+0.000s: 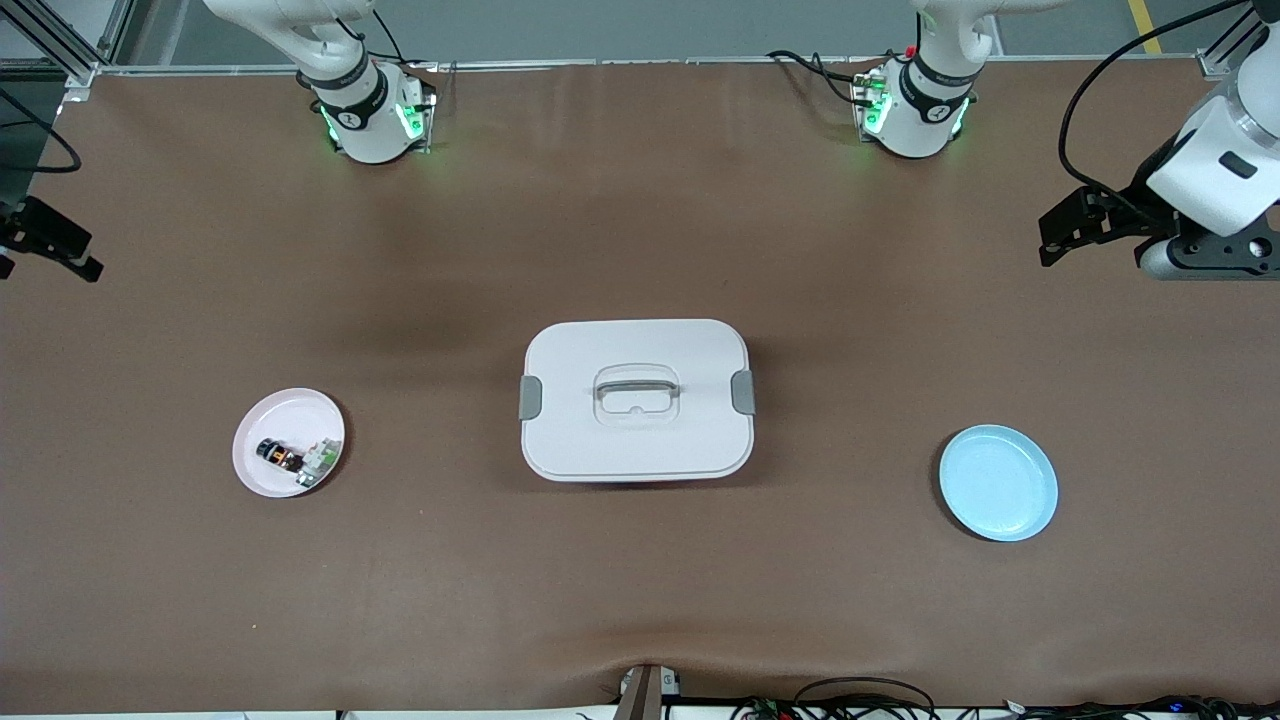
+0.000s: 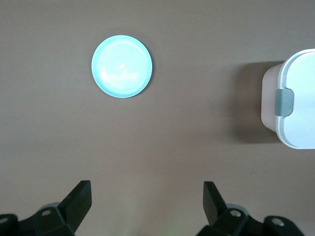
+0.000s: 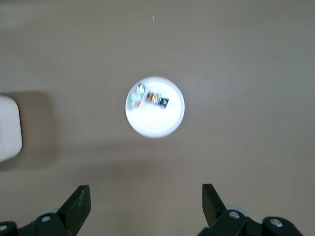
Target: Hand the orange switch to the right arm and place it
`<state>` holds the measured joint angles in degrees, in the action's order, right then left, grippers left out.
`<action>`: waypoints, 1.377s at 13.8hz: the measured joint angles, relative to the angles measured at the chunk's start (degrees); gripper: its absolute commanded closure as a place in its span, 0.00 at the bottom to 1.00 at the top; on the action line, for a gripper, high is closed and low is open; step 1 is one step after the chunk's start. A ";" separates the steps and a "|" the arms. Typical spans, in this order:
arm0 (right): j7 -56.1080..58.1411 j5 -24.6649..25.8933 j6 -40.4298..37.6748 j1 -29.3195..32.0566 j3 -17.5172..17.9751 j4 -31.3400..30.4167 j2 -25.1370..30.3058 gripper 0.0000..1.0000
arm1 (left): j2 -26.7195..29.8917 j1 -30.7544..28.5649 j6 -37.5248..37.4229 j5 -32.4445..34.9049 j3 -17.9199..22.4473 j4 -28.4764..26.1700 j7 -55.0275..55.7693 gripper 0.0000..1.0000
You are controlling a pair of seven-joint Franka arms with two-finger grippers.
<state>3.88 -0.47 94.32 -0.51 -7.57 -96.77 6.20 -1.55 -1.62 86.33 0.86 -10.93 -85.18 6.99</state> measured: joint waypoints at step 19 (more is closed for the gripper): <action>-0.12 0.15 -7.31 -0.67 -0.04 1.65 0.92 0.00 | 0.00 -0.14 -0.67 1.06 0.39 0.65 0.04 0.00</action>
<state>3.76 -0.32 87.02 -1.19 -7.61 -95.12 7.11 -1.55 -1.76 85.66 1.91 -10.55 -84.53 7.02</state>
